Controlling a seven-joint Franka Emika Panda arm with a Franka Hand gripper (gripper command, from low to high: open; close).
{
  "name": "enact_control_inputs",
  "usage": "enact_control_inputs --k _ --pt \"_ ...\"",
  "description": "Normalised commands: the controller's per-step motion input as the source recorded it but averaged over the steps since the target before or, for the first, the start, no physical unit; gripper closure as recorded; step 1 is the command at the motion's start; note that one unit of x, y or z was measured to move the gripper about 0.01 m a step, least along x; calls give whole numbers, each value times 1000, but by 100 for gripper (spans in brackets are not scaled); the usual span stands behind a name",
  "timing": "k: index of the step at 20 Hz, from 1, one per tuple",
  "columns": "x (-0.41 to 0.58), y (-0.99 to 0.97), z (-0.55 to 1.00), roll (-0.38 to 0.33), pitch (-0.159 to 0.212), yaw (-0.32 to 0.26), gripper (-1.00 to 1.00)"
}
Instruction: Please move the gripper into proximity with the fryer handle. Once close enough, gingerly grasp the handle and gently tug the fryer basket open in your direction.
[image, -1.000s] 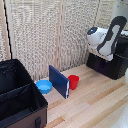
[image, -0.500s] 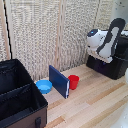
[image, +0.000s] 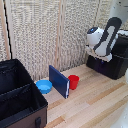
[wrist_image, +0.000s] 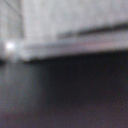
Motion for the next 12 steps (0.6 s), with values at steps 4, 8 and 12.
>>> enact_control_inputs --k 4,8,12 --pt "-168 331 140 332 80 -81 100" --pt "-159 365 126 337 80 -77 100" --pt "-126 492 141 292 21 -91 100"
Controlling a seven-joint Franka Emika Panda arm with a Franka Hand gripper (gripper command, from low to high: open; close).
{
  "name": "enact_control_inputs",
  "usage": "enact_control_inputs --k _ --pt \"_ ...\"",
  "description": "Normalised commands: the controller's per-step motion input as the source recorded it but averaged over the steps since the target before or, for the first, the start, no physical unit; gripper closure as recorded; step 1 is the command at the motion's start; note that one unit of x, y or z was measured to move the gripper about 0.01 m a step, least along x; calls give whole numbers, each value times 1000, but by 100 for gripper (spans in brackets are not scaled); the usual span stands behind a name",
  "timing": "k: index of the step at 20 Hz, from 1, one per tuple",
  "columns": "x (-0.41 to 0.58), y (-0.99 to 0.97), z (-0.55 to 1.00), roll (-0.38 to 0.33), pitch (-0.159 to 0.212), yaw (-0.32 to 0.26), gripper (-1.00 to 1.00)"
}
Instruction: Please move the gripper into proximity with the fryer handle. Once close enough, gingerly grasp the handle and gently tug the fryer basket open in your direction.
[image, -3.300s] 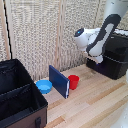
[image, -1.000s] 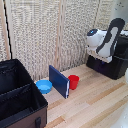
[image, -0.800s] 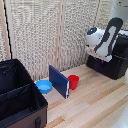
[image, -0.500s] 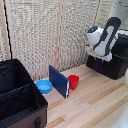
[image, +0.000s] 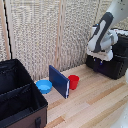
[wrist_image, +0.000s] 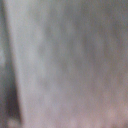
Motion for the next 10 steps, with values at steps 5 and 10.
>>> enact_control_inputs --k 5,10 --pt "-73 859 -18 135 -3 -29 100" --pt "-166 1000 -255 3 -84 0 100"
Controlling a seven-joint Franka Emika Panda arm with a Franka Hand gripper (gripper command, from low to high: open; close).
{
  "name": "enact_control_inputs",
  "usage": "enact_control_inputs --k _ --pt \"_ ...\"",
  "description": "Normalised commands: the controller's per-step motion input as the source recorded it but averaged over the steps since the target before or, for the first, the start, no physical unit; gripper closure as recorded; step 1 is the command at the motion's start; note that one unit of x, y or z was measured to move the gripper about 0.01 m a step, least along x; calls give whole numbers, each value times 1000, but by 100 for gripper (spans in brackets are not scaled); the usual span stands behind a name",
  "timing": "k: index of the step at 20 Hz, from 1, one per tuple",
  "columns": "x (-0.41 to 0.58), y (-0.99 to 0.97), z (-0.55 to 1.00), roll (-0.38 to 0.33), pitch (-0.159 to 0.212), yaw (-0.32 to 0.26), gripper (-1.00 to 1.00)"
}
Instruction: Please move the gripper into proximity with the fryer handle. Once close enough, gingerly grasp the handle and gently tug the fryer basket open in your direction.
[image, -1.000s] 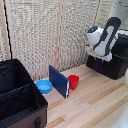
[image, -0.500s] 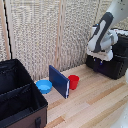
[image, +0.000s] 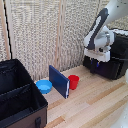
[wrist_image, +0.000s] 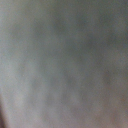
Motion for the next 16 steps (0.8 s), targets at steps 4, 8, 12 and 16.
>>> enact_control_inputs --k 4,8,12,16 --pt "-100 1000 -162 0 -79 0 100" --pt "6 973 -21 0 -108 -31 100" --pt "150 902 -89 -8 -98 -94 -100" --pt "44 -82 -7 31 -83 -158 -100"
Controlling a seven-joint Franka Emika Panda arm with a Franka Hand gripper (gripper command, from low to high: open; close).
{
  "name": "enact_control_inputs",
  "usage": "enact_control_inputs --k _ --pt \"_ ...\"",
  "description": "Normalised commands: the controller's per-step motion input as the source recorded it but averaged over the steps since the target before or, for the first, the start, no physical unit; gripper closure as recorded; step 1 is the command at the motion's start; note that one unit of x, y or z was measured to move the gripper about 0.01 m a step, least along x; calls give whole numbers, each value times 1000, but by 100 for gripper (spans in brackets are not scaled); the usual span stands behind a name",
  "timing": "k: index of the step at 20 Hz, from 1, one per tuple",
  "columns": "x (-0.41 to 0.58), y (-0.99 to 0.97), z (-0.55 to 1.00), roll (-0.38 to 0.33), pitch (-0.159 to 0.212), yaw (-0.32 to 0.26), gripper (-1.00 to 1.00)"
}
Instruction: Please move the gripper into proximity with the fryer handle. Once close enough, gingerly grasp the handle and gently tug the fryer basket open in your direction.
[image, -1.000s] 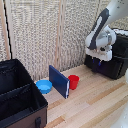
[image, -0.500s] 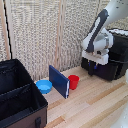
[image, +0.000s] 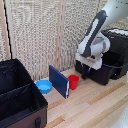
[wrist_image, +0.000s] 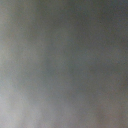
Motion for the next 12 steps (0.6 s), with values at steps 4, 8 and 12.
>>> enact_control_inputs --k 4,8,12 --pt "0 -95 306 0 -4 -53 -100" --pt "0 -14 705 9 49 -9 -100" --pt "44 9 1000 31 21 0 -100"
